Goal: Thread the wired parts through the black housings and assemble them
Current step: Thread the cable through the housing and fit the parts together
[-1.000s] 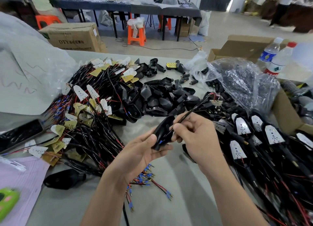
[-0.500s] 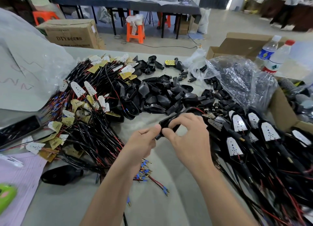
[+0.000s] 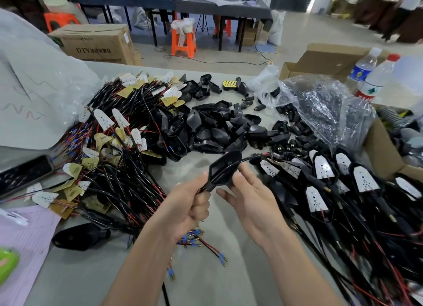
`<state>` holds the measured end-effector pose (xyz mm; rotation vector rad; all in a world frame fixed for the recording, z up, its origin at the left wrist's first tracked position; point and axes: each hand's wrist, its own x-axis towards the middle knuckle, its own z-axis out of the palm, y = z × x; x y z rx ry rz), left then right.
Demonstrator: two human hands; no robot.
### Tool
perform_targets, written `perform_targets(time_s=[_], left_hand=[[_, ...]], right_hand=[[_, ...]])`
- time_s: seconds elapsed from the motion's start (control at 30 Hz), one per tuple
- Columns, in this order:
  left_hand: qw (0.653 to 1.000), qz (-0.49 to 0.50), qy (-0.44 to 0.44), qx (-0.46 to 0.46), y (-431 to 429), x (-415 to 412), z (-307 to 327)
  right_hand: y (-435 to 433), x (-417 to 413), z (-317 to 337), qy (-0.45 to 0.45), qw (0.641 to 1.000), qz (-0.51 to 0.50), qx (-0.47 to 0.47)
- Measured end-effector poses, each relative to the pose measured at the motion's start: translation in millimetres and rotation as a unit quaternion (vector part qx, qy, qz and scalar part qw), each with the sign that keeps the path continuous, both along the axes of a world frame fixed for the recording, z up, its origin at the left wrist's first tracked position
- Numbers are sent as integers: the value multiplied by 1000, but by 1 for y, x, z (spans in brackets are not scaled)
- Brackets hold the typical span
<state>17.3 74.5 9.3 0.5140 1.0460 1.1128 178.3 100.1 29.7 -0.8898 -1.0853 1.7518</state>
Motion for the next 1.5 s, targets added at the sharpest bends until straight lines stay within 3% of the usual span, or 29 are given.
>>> perform_targets(time_s=[0.13, 0.23, 0.37, 0.5, 0.67, 0.7, 0.77, 0.83, 1.07, 1.23, 1.4, 1.5], left_hand=[[999, -15, 28, 13, 0, 2, 7], [997, 23, 64, 20, 1, -3, 6], [994, 102, 34, 17, -5, -26, -3], [987, 159, 36, 8, -14, -50, -18], [959, 93, 267, 9, -19, -47, -21], [940, 66, 335, 10, -20, -45, -18], [863, 34, 503, -3, -22, -45, -12], [802, 46, 595, 8, -20, -42, 1], [879, 109, 416, 208, 27, 14, 42], [838, 127, 475, 236, 54, 41, 29], [864, 147, 425, 226, 57, 26, -4], [850, 181, 440, 223, 59, 25, -13]], right_hand=[[12, 1, 11, 27, 998, 57, 22], [28, 0, 24, 98, 995, -2, -18], [58, 21, 34, 254, 951, -107, -142], [76, 45, 33, 347, 909, -155, -169], [81, 49, 29, 384, 897, -137, -171], [82, 48, 29, 381, 897, -134, -178], [85, 47, 29, 335, 913, -126, -195], [87, 44, 29, 270, 930, -123, -216], [77, 9, 14, 56, 969, -130, -204], [69, -15, -11, 36, 987, -90, -129], [64, -18, -32, 38, 993, -68, -83], [64, -21, -36, 58, 993, -53, -85]])
